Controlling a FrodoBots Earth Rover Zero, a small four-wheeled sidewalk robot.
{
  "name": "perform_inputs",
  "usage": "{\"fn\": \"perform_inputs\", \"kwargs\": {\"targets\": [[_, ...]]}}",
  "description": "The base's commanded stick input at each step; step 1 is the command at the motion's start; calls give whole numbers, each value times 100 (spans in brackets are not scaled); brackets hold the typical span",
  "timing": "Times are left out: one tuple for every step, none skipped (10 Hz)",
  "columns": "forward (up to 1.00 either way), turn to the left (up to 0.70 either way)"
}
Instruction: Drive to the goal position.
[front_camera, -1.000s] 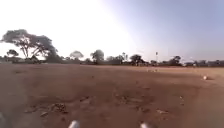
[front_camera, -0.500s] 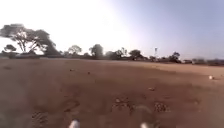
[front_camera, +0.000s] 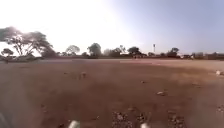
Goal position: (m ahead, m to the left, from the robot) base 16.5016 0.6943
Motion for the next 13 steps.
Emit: {"fn": "perform_inputs", "kwargs": {"targets": [[85,0],[85,0],[85,0],[85,0],[85,1],[85,13],[85,25],[85,30],[85,15],[85,0],[85,0],[85,0],[85,0]]}}
